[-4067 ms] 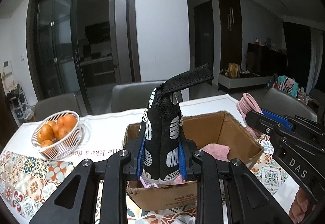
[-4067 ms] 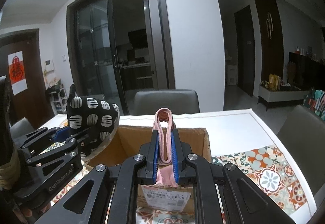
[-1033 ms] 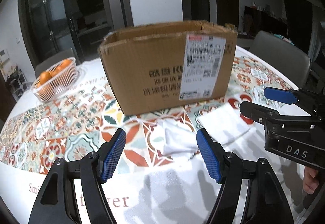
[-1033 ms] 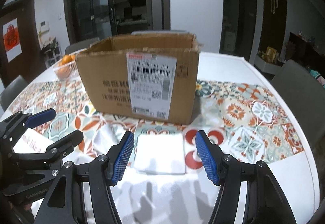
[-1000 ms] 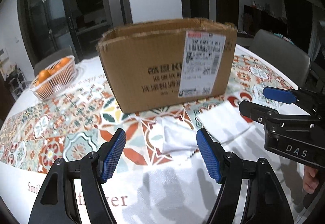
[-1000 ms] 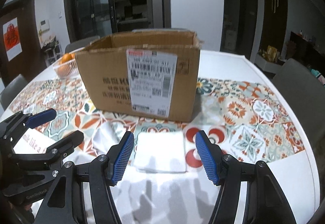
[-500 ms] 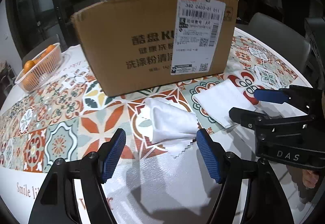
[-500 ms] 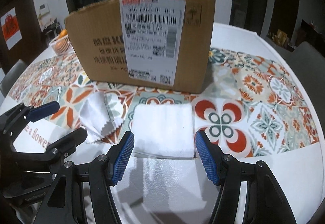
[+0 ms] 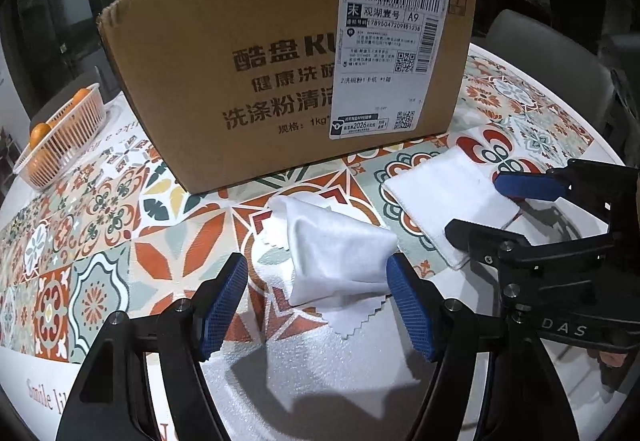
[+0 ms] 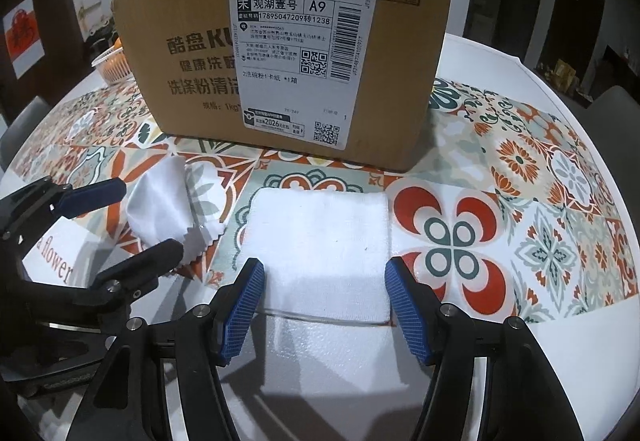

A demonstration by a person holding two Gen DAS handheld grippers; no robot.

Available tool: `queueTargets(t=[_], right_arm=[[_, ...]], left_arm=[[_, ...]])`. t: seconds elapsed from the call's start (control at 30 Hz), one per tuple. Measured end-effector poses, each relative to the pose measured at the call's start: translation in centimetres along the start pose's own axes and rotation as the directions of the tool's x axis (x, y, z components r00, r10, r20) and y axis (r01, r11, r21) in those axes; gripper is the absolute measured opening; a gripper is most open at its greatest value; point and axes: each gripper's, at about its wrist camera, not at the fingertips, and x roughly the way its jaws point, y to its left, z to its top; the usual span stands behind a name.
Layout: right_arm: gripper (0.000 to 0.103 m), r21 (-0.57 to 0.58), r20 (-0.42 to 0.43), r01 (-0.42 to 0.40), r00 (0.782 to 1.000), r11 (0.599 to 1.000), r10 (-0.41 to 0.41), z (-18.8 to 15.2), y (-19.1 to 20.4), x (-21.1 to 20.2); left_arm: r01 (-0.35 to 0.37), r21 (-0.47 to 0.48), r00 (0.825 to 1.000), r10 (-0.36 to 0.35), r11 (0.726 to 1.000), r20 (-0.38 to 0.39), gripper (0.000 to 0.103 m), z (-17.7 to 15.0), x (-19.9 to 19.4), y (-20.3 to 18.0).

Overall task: Organize soft objects
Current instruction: 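Grasp the white cloth with the left tool while the right tool grasps the white towel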

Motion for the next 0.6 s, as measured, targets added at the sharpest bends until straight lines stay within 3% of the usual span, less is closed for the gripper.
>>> queueTargets(t=[0.13, 0.23, 0.3, 0.43, 0.5, 0.6], right_arm=[[0.064, 0.014, 0.016, -0.006, 1.000, 1.000, 0.005, -0.1, -0.3, 0.1], [0.061, 0.009, 0.021, -0.005, 1.000, 1.000, 0.005, -0.1, -0.2, 0.1], [0.050, 0.002, 0.024, -0.020, 1.000, 1.000, 0.020, -0.1, 0.1, -0.1], [0.032, -0.024, 0.032, -0.035, 0.999, 0.999, 0.036, -0.3, 1.0, -0.3], [0.014, -0.032, 0.031, -0.047, 0.998, 0.998, 0.048, -0.3, 1.4, -0.4], [0.009, -0.038, 0.037, -0.024, 0.999, 0.999, 0.026, -0.5, 1.8, -0.5]], left_arm=[[0.018, -0.004, 1.000, -0.018, 1.000, 0.000, 0.068, 0.1, 0.2, -0.1], [0.052, -0.013, 0.998, -0.052, 0.999, -0.020, 0.055, 0.1, 0.7, -0.2], [0.065, -0.021, 0.998, -0.066, 0.998, -0.018, 0.050, 0.0, 0.7, -0.2], [0.087, -0.038, 0.996, -0.088, 0.995, -0.023, 0.029, 0.2, 0.7, -0.2], [0.090, -0.050, 0.996, -0.091, 0.995, -0.025, 0.024, 0.3, 0.6, -0.1], [0.083, -0.067, 0.996, -0.085, 0.994, -0.024, 0.020, 0.2, 0.2, 0.4]])
